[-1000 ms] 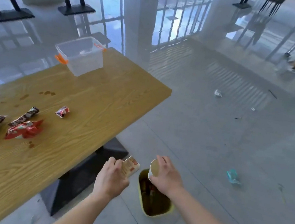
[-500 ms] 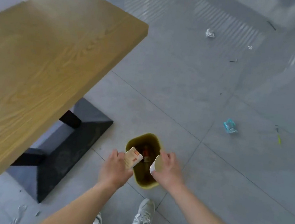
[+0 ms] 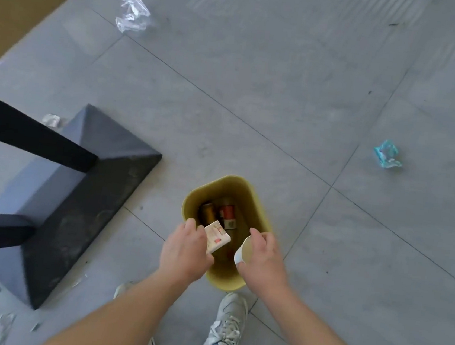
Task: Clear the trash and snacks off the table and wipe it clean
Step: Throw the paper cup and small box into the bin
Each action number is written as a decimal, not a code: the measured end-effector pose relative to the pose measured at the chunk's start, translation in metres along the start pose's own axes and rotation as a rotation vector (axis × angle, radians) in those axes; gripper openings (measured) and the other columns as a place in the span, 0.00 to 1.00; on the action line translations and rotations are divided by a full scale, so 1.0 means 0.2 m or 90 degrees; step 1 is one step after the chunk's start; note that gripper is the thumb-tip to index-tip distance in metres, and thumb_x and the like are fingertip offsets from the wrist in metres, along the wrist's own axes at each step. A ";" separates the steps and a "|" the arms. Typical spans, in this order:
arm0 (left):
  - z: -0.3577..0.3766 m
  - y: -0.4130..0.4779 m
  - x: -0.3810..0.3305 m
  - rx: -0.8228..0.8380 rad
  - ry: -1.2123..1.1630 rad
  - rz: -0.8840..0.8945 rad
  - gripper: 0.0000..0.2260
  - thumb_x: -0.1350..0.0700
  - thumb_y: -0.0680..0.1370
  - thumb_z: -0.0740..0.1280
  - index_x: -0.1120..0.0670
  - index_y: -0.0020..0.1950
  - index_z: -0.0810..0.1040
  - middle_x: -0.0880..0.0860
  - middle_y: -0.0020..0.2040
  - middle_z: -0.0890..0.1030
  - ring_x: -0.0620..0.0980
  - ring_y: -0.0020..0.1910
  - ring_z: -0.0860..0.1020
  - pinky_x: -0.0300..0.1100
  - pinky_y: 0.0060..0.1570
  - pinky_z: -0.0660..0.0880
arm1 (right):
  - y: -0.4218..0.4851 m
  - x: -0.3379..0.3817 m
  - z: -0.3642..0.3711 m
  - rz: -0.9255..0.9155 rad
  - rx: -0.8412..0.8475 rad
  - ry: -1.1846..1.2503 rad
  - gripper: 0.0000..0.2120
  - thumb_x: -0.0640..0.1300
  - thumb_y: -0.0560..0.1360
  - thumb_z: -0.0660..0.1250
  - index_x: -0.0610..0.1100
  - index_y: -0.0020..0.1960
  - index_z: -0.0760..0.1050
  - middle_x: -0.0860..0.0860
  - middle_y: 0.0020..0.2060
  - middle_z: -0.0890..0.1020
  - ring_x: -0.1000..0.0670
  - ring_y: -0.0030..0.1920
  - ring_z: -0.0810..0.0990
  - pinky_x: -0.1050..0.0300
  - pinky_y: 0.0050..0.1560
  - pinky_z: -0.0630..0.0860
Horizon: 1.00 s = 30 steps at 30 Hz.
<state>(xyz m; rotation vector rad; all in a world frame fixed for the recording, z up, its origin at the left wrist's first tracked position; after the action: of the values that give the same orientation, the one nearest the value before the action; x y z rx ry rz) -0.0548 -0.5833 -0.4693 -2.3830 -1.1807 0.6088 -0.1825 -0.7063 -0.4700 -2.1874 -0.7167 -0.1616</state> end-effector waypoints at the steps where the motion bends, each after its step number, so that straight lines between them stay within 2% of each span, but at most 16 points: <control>1: 0.02 0.02 -0.01 0.001 0.001 -0.001 0.21 0.45 0.70 0.69 0.50 0.60 0.74 0.46 0.46 0.65 0.46 0.46 0.66 0.38 0.37 0.64 | 0.02 -0.01 0.01 0.001 -0.005 0.001 0.37 0.47 0.73 0.70 0.48 0.77 0.57 0.48 0.69 0.62 0.45 0.68 0.66 0.55 0.66 0.67; 6: 0.07 0.08 -0.04 -0.005 -0.006 -0.014 0.21 0.45 0.70 0.70 0.48 0.61 0.74 0.46 0.47 0.69 0.47 0.47 0.70 0.38 0.38 0.75 | 0.08 -0.01 0.02 -0.001 -0.019 0.002 0.37 0.47 0.72 0.71 0.48 0.76 0.58 0.48 0.68 0.64 0.45 0.67 0.66 0.55 0.68 0.67; 9: 0.08 0.10 -0.06 -0.006 -0.014 -0.017 0.22 0.45 0.70 0.71 0.47 0.62 0.73 0.46 0.47 0.69 0.47 0.47 0.71 0.38 0.39 0.77 | 0.10 -0.02 0.02 -0.003 -0.028 0.002 0.37 0.48 0.72 0.72 0.48 0.76 0.58 0.48 0.68 0.64 0.46 0.67 0.67 0.55 0.67 0.68; 15: 0.12 0.14 -0.06 -0.019 0.005 -0.007 0.21 0.42 0.70 0.69 0.49 0.58 0.71 0.47 0.46 0.69 0.47 0.44 0.69 0.38 0.38 0.71 | 0.14 -0.02 0.02 -0.021 -0.042 0.001 0.42 0.53 0.70 0.75 0.51 0.76 0.56 0.49 0.72 0.60 0.44 0.70 0.65 0.50 0.70 0.67; 19: 0.12 0.15 -0.04 -0.027 -0.011 -0.018 0.21 0.42 0.70 0.70 0.48 0.58 0.71 0.47 0.47 0.69 0.46 0.45 0.70 0.39 0.40 0.75 | 0.13 -0.03 0.03 -0.022 -0.066 0.018 0.36 0.52 0.72 0.73 0.50 0.75 0.59 0.49 0.71 0.64 0.45 0.68 0.66 0.52 0.69 0.67; 25: 0.08 0.12 -0.03 -0.070 0.025 0.022 0.23 0.44 0.71 0.68 0.49 0.64 0.71 0.48 0.52 0.73 0.48 0.50 0.71 0.43 0.54 0.75 | 0.12 -0.03 0.01 -0.013 -0.056 0.006 0.32 0.54 0.76 0.67 0.49 0.76 0.60 0.49 0.70 0.66 0.46 0.68 0.66 0.52 0.68 0.68; 30: -0.01 0.08 -0.03 -0.079 0.049 0.041 0.18 0.48 0.73 0.65 0.49 0.62 0.72 0.48 0.51 0.72 0.49 0.50 0.71 0.44 0.57 0.73 | 0.10 0.00 -0.04 -0.019 -0.059 0.008 0.31 0.52 0.77 0.66 0.49 0.76 0.60 0.49 0.70 0.66 0.46 0.69 0.66 0.50 0.68 0.68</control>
<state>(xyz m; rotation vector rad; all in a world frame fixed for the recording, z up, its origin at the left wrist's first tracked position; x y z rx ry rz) -0.0464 -0.5982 -0.4756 -2.5323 -1.1434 0.4713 -0.1709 -0.7220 -0.4775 -2.2624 -0.7476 -0.2278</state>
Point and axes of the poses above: each hand's wrist, its own y-axis towards the middle knuckle, its own z-axis out of the palm, x = y × z, the point moved 6 cm from there along y, towards the middle knuckle
